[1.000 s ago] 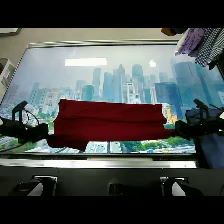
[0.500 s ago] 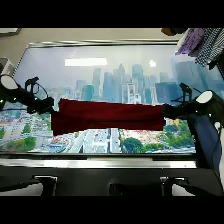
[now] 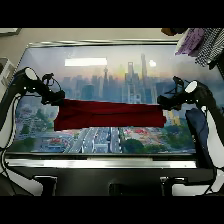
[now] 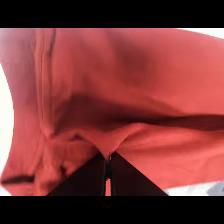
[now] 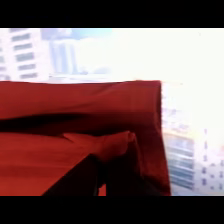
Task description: Fold the clothes and pants, and hang the long-sleeved shirts on hangers.
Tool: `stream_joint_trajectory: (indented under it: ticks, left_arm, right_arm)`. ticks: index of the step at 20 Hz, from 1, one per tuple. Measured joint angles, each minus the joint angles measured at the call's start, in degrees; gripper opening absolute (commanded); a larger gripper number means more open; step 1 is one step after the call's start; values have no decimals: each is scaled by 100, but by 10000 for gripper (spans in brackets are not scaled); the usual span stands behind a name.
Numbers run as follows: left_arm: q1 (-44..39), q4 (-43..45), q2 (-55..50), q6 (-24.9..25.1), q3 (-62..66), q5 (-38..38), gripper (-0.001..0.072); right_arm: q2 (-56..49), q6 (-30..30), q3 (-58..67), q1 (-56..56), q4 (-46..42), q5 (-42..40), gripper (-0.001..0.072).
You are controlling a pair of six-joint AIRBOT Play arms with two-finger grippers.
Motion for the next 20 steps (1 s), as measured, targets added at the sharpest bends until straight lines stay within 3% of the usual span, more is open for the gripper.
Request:
stream_joint_trajectory:
  ticks: [1, 3, 4, 5, 8, 12, 13, 20]
  left_arm:
    - [-39, 0, -109, 4, 48, 0, 76]
    - [-98, 0, -238, 4, 114, -2, 321]
    - [-116, 0, -267, 4, 146, -11, 408]
    - [-125, 0, -271, 2, 190, -28, 416]
    - [-120, 0, -114, -11, 387, -72, 416]
    - [-122, 2, 393, -61, 544, -127, 416]
    - [-133, 4, 509, -83, 560, -144, 416]
    - [-208, 11, 968, -236, 599, -229, 416]
  right_arm:
    - [-42, 52, 28, 4, -83, 4, 160]
    - [-85, 144, 63, 7, -186, 66, 433]
    - [-94, 186, 81, 4, -188, 138, 510]
    - [-85, 199, 114, -9, -184, 245, 555]
    - [22, 129, 306, -291, 7, 636, 630]
    - [-48, -181, 426, -1217, 933, 1224, 646]
    - [-133, -273, 413, -1438, 1196, 1360, 683]
    - [-962, -669, 352, -1856, 2234, 1788, 681]
